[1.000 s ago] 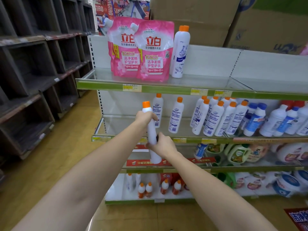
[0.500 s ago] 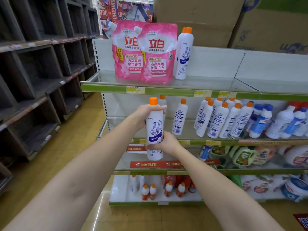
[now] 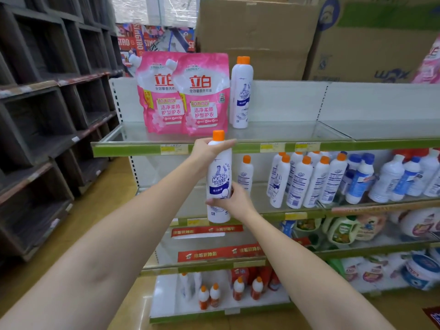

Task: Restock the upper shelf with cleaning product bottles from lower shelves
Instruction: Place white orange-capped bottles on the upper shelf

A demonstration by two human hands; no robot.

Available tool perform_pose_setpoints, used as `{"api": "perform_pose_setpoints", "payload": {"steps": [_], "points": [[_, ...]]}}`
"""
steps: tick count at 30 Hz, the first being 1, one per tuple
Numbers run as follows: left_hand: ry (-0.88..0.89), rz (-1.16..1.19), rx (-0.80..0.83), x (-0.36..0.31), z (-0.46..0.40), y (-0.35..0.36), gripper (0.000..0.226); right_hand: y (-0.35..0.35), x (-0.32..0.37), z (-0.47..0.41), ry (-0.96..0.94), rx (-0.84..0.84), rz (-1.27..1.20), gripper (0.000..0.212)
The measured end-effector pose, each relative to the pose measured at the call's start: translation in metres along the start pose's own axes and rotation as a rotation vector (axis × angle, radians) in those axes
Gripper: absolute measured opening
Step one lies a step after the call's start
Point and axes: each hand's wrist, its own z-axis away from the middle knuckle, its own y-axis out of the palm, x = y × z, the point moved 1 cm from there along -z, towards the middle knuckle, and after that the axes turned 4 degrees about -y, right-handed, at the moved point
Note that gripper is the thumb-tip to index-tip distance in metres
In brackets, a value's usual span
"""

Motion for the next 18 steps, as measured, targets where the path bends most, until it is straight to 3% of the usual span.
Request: {"api": "perform_pose_setpoints", "payload": {"steps": [5,10,18], "points": [[0.106,0.050,0.026,-0.066,-0.027,0.028,0.039,-0.040,0.032,-0.037,-0.069,-0.133,-0.201,0.060],[0.264,0.063,-0.029,-0.130,-0.057,0.050,0.030,-0.085,0.066,-0.089,-0.197,-0.190,-0.228,0.051],[0.422,-0.334,-0.031,-0.190,-0.127,0.079,0.045,-0.138,0.092,-0.168,-0.261,-0.212,-0.081,0.062]]}}
